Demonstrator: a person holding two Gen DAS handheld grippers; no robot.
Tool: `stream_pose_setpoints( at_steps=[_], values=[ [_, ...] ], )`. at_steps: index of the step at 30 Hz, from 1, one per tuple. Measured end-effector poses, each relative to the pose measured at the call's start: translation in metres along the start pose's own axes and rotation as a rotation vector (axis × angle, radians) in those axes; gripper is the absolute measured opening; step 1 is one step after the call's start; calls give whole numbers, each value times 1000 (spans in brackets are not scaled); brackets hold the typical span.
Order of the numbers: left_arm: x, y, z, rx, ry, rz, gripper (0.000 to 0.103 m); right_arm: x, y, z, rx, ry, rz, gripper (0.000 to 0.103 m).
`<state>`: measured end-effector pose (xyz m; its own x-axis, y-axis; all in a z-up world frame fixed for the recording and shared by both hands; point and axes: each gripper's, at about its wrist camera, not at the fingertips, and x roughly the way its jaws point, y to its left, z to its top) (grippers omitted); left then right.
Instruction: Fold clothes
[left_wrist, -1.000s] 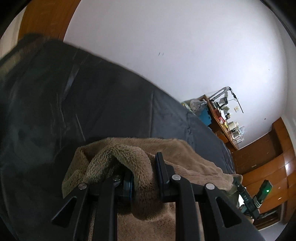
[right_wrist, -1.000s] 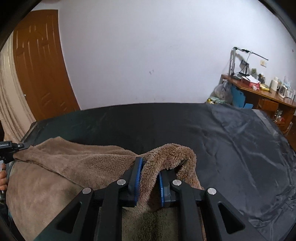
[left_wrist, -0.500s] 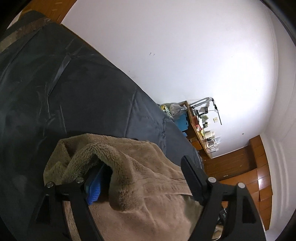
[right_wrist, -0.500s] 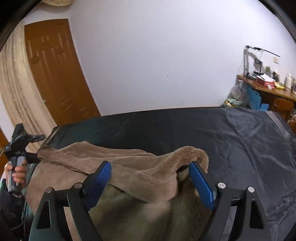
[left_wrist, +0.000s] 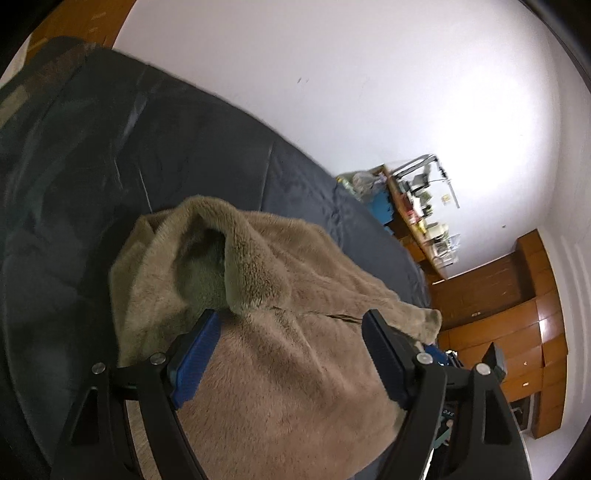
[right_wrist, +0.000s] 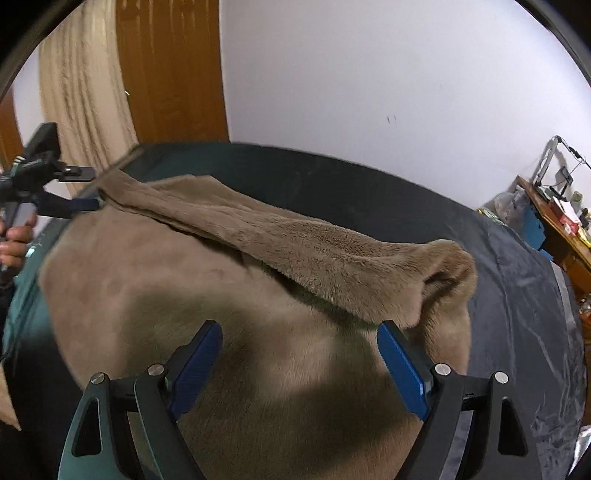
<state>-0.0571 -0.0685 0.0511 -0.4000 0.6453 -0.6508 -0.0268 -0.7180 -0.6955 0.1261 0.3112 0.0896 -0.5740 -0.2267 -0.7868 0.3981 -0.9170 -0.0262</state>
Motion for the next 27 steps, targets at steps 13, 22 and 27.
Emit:
stream_pose_setpoints(
  at_steps=[13, 22, 27],
  values=[
    [-3, 12, 54, -87, -145, -57, 82, 8, -19, 40, 135, -297, -87, 88],
    [1, 7, 25, 23, -92, 47, 82, 28, -11, 23, 114, -175, -227, 88],
    [6, -15, 0, 166, -53, 138, 82, 21, 2, 16, 101, -111, -129, 88]
  ],
)
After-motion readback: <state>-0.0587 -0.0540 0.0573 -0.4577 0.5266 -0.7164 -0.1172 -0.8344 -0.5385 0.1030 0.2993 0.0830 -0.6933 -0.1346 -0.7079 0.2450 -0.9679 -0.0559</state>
